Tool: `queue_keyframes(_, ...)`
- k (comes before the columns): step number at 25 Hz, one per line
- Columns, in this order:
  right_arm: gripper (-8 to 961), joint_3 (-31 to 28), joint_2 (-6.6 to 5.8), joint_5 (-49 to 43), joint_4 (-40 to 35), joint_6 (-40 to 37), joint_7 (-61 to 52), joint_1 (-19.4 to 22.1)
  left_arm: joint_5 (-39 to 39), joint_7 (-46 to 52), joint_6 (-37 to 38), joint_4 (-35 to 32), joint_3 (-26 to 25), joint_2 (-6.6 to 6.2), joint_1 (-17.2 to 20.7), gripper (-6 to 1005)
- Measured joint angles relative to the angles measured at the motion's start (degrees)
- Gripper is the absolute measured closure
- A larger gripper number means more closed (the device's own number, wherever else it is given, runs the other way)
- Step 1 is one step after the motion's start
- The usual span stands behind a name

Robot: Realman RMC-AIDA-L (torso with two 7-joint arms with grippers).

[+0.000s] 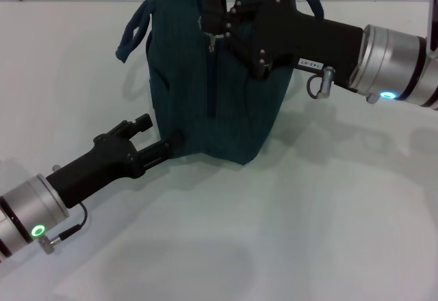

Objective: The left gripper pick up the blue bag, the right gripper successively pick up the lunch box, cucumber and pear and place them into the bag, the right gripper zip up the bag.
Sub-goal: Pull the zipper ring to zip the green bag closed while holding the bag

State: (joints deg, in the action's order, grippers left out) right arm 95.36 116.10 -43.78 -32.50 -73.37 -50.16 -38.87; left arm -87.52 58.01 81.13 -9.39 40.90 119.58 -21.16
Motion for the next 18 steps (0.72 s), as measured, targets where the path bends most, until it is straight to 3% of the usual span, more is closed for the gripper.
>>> queue_keyframes(6, 936, 0.00, 0.02, 0.09, 0.01, -0.14, -0.03, 0.02, -0.78, 0.84, -0.26, 0.77, 0.37, 0.12, -1.38, 106)
queue_keyframes(13, 936, 0.00, 0.02, -0.03, 0.15, 0.04, 0.19, -0.06, -2.16, 2.61, -0.62, 1.40, 0.79, 0.13, -3.26, 112)
queue_keyframes(18, 936, -0.22, -0.13, -0.19, 0.42, 0.33, 0.19, 0.00, -1.97, 0.83, -0.72, 1.40, 0.94, 0.12, -3.21, 234)
